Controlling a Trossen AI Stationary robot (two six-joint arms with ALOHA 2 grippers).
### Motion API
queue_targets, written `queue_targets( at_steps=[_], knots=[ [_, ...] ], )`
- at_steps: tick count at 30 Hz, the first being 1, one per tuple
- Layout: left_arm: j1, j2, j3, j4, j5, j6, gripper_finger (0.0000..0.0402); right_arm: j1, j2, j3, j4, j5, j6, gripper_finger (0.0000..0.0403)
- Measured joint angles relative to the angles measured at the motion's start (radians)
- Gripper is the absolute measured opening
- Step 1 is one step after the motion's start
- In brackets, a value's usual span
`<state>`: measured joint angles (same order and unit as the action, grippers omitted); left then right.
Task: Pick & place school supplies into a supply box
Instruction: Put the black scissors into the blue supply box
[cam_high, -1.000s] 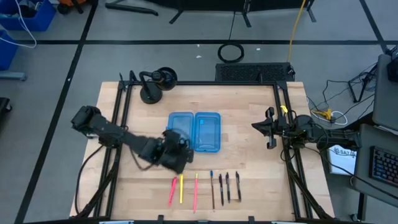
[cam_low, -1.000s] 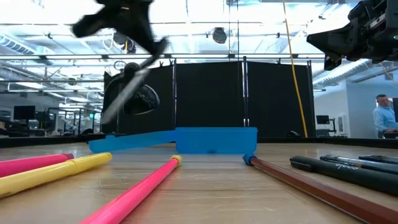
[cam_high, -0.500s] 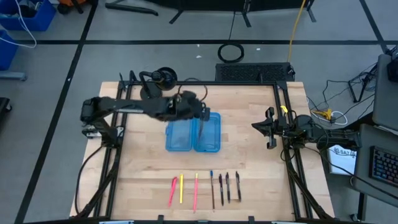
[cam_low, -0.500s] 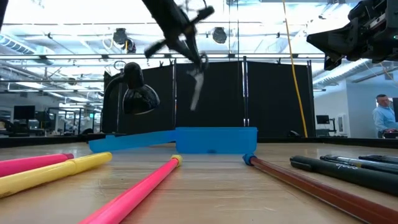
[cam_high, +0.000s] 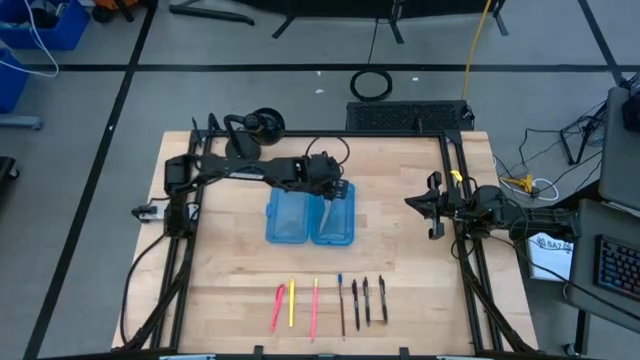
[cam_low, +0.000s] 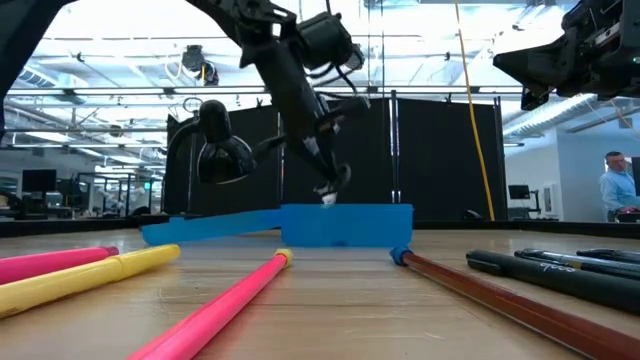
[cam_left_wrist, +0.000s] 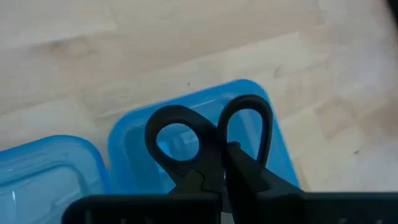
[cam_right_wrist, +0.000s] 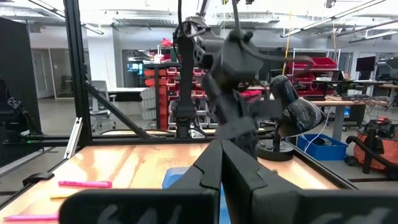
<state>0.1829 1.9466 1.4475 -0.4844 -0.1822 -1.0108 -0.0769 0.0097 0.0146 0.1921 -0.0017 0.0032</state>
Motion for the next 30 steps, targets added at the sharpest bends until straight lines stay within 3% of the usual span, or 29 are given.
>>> queue_targets(
  at_steps=[15, 21, 30],
  knots=[
    [-0.027, 0.091, 0.0, 0.018, 0.027, -0.014, 0.0018, 0.0, 0.007, 0.0, 0.012, 0.0, 0.003, 0.0],
    [-0.027, 0.143, 0.0, 0.024, 0.028, -0.019, 0.0003, 0.0, 0.007, 0.0, 0.006, 0.0, 0.003, 0.0],
    [-0.019, 0.153, 0.0, 0.05, 0.028, -0.014, 0.0022, 0.0, 0.007, 0.0, -0.003, 0.0, 0.003, 0.0]
  ],
)
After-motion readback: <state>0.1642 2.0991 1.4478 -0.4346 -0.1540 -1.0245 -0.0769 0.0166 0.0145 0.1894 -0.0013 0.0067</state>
